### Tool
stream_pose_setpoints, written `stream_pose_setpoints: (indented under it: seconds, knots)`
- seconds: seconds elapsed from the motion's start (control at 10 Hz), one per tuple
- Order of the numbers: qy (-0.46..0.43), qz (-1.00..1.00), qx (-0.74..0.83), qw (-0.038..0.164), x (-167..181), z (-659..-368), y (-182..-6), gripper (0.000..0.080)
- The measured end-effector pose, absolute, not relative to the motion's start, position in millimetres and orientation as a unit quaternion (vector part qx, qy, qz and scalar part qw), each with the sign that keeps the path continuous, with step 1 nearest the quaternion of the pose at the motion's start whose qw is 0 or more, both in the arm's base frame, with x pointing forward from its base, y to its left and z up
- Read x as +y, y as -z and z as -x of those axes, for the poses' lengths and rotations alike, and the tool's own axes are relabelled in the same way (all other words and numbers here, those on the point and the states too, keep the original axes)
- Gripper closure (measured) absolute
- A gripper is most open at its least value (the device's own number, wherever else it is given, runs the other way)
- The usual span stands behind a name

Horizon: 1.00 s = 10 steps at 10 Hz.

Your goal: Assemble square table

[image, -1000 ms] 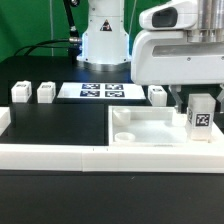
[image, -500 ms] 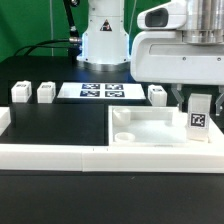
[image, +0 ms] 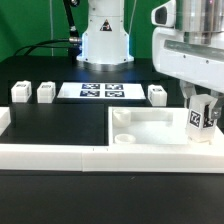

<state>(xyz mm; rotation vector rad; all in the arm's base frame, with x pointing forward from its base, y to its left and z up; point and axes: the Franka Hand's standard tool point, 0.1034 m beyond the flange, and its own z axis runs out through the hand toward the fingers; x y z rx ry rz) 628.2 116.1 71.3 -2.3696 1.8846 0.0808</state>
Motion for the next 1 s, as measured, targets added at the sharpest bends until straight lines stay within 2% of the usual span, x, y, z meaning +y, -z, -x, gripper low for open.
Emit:
stream_pose_setpoints:
  seconds: [0.1, 0.4, 0.5, 0.6, 0.7, 0.8, 1.0]
  knots:
    - [-0.038, 0.751, 0.656, 0.066, 114.1, -628.5, -70.4, 0.0509]
    - [-0.035, 0.722, 0.688, 0.064, 115.7, -628.2, -70.5, 0.0509]
    - [-0.034, 0.731, 0.679, 0.065, 116.0, -628.0, -70.2, 0.0481]
    - [-0.034, 0.734, 0.675, 0.065, 116.5, -628.0, -70.3, 0.0302]
    - [-0.017, 0.797, 0.599, 0.072, 116.2, -628.7, -71.5, 0.0302]
    - [-0.008, 0.847, 0.526, 0.076, 118.4, -627.4, -73.8, 0.0183]
    - [-0.001, 0.886, 0.458, 0.076, 121.0, -625.3, -73.6, 0.016]
